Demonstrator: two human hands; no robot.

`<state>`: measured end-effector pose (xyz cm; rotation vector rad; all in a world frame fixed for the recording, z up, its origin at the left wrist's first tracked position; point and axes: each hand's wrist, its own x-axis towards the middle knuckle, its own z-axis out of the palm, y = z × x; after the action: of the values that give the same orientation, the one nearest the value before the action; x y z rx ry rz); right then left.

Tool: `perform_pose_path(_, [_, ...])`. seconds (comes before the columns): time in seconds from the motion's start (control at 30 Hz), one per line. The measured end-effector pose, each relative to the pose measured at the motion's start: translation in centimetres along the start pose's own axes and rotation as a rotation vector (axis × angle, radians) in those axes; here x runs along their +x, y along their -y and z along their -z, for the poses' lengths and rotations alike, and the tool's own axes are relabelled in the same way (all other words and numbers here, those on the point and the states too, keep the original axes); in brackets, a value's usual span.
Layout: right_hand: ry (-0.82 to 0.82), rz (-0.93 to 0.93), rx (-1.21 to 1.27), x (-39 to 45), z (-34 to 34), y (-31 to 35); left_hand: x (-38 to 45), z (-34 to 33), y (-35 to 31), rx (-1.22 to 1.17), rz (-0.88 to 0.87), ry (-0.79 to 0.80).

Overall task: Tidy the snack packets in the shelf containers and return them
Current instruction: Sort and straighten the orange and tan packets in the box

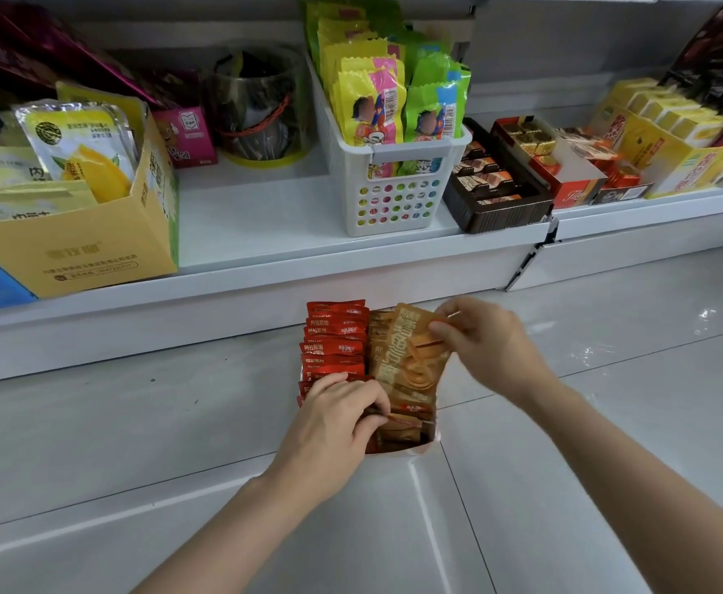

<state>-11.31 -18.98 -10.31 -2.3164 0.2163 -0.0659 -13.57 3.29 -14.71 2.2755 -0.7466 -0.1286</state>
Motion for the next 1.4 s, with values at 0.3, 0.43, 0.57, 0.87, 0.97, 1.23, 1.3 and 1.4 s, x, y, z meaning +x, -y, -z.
perform_pose_path(0.3, [-0.098,-0.210,0.418,0.0,3.2,0.9,0.5,2.4,-0.8,-0.358,0.352,0.286])
perform_pose_path(0.43, [-0.080,-0.281,0.577,-0.3,2.9,1.6,1.0,2.6,-1.2,-0.413,0.394,0.256])
perform_pose_path(0.57, [-0.017,-0.290,0.607,-0.5,2.2,2.8,1.0,2.0,-1.0,-0.465,0.397,0.281])
perform_pose_path(0.87, [-0.009,-0.347,0.672,-0.7,1.6,3.3,1.1,2.0,-0.4,-0.423,0.436,0.342])
perform_pose_path(0.97, [-0.040,-0.311,0.647,-1.0,0.8,3.6,1.0,2.0,-0.9,-0.494,0.437,0.293])
perform_pose_path(1.23, [0.157,-0.419,1.041,-2.4,-1.2,3.6,1.1,1.8,-3.1,-0.314,0.305,0.272])
perform_pose_path(1.3, [0.141,-0.426,1.077,-2.2,-0.7,3.2,1.0,1.7,-3.0,-0.430,0.331,0.238])
perform_pose_path(1.4, [0.107,-0.402,1.015,-1.9,0.4,2.9,1.3,1.9,-2.5,-0.644,0.474,0.104])
